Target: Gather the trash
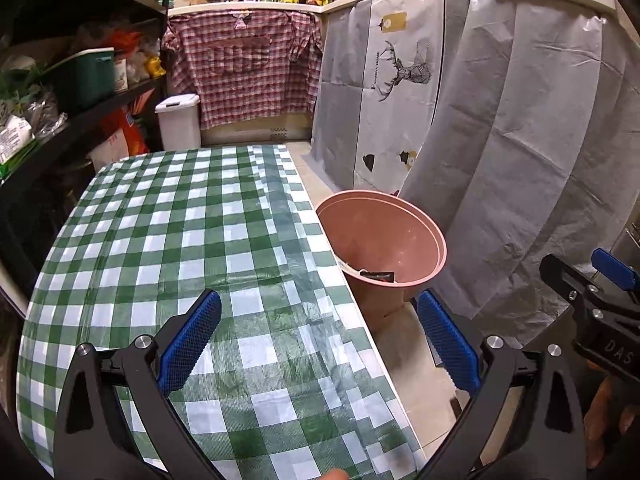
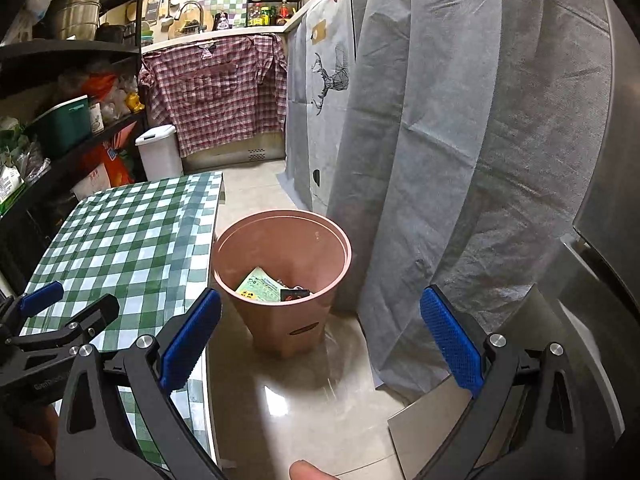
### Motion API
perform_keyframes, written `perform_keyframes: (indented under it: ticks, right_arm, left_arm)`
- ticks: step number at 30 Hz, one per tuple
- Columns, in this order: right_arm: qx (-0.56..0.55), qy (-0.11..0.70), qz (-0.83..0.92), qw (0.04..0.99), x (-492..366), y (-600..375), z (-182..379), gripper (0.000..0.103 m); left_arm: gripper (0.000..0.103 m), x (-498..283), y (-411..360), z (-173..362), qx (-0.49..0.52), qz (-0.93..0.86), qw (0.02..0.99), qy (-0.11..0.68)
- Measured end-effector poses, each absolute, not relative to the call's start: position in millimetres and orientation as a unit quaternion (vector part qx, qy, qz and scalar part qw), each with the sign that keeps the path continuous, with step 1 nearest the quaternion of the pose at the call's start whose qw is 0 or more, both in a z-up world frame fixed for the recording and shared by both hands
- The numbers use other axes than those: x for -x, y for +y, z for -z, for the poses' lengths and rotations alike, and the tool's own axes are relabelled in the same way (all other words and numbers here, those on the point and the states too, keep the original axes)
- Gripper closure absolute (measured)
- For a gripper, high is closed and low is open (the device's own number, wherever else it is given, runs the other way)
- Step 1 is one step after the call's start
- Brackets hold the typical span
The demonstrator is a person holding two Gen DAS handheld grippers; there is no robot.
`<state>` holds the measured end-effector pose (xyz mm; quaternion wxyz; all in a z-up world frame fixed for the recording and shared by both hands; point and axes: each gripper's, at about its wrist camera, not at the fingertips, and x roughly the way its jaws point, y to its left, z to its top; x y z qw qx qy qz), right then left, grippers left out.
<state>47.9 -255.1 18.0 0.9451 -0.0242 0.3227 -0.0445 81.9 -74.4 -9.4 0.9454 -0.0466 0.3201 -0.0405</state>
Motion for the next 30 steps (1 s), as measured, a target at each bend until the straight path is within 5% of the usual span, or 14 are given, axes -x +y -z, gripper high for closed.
perform_keyframes:
  ticks: [30]
  right_arm:
    - [0.027, 0.32, 0.045, 0.946, -48.2, -256.5, -19.6, 0.005]
  left_arm:
    - [0.007, -77.4, -73.8, 4.3, 0.045, 0.046, 0.949, 0.31]
